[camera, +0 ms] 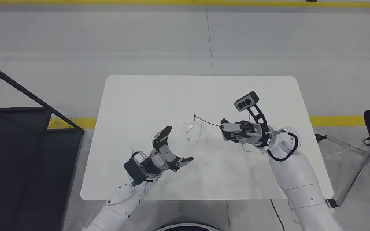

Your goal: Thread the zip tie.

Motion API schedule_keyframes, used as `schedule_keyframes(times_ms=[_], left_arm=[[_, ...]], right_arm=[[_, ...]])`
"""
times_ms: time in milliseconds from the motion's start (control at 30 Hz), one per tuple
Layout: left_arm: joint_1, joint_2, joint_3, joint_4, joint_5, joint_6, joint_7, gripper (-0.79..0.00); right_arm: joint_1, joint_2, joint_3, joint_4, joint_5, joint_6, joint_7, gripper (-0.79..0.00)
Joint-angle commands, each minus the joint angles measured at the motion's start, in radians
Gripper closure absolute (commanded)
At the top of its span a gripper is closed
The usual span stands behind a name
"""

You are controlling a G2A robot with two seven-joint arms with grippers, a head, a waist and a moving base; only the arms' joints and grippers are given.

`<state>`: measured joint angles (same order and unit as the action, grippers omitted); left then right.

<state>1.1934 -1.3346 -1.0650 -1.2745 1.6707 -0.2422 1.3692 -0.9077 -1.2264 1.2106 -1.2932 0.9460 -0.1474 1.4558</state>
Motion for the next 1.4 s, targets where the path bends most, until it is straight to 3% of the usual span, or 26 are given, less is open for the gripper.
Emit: schedule_keyframes(times_ms=[0, 100, 233, 900, 1133, 1300, 1367], left_arm=[[-0.006, -0.004, 0.006, 0.002, -0.011, 0.023, -0.009, -0.570], [-0.014, -0.007, 0.012, 0.007, -0.019, 0.044, -0.011, -0.496], [-0.023, -0.012, 0.018, 0.015, -0.038, 0.061, -0.021, -0.342], [-0.063, -0.028, 0.044, 0.063, -0.074, 0.086, -0.114, -0.292], [-0.071, -0.032, 0.053, 0.078, -0.068, 0.089, -0.128, -0.212], [-0.073, -0.033, 0.055, 0.082, -0.067, 0.087, -0.129, 0.000], [-0.074, -0.033, 0.055, 0.083, -0.065, 0.087, -0.126, 0.000]], right_arm=[[0.003, 0.000, -0.005, 0.001, -0.013, 0.003, 0.000, 0.000], [0.005, 0.000, -0.010, 0.001, -0.023, 0.006, -0.002, 0.000], [0.008, -0.001, -0.013, 0.003, -0.029, 0.010, -0.005, 0.000], [0.012, 0.001, -0.023, 0.000, -0.055, 0.018, 0.009, 0.000], [0.012, 0.001, -0.025, 0.000, -0.060, 0.017, 0.010, 0.000], [0.012, 0.002, -0.025, 0.000, -0.059, 0.017, 0.010, 0.000], [0.011, 0.002, -0.025, -0.001, -0.057, 0.017, 0.009, 0.000]])
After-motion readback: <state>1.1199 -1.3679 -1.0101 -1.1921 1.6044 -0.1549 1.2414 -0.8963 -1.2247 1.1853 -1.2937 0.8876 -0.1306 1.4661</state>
